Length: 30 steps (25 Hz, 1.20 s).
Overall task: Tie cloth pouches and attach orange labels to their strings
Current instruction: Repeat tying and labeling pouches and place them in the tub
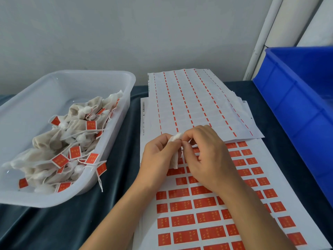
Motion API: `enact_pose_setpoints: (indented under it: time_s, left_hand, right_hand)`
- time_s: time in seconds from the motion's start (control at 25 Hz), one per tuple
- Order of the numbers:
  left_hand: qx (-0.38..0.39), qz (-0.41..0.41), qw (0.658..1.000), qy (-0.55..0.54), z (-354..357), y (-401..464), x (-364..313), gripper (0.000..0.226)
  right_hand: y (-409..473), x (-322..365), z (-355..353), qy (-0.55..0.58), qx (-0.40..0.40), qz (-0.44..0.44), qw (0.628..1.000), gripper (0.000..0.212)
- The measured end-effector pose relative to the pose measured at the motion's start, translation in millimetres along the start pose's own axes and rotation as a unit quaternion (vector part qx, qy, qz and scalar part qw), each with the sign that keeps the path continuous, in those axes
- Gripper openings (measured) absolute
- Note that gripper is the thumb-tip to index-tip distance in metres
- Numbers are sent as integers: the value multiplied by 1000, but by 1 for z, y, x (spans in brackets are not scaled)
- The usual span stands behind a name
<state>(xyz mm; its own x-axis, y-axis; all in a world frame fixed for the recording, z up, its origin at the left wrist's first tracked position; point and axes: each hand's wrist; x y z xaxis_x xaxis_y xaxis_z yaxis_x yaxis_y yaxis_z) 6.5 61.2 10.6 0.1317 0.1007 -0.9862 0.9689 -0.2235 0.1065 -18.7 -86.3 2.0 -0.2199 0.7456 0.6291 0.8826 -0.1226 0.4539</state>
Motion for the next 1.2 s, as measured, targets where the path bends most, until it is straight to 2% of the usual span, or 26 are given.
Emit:
enact_pose_setpoints:
  time_s: [0.2, 0.32, 0.44, 0.68, 1.0, 1.12, 1.2]
  left_hand:
    - [-4, 46, 999, -17, 0, -2, -1, 9]
    - [0, 94, 996, -6, 1, -1, -2, 15]
    - [0, 95, 995, -1, 1, -2, -3, 22]
    - [42, 107, 992, 56, 1, -4, 1, 36]
    - [64, 102, 992, 26, 0, -5, -1, 37]
    - [68, 85, 993, 46, 2, -6, -3, 40]
    - [67, 83, 992, 66, 3, -7, -4, 37]
  right_hand:
    - [-1, 3, 2, 39, 25, 27, 999, 7]
    - [-1, 5, 1, 82, 35, 52, 995, 7]
    - [-1, 6, 1, 99, 33, 66, 992, 9]
    - [0, 3, 1, 74, -10, 65, 995, 5]
    - [3, -4, -3, 10, -119, 80, 990, 8]
    - [6, -7, -8, -27, -110, 89, 990, 4]
    - [7, -8, -9, -49, -104, 103, 988, 10]
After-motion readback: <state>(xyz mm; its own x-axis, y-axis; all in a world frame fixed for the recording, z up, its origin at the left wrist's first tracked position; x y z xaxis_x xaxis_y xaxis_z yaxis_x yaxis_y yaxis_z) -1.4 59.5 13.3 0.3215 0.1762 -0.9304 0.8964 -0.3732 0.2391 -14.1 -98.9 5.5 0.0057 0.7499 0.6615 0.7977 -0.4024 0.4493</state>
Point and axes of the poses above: each hand's wrist, its own y-axis towards the middle knuckle, its own z-axis out of the palm, x = y × z, and after that the axes turned 9 degrees about z, right-handed
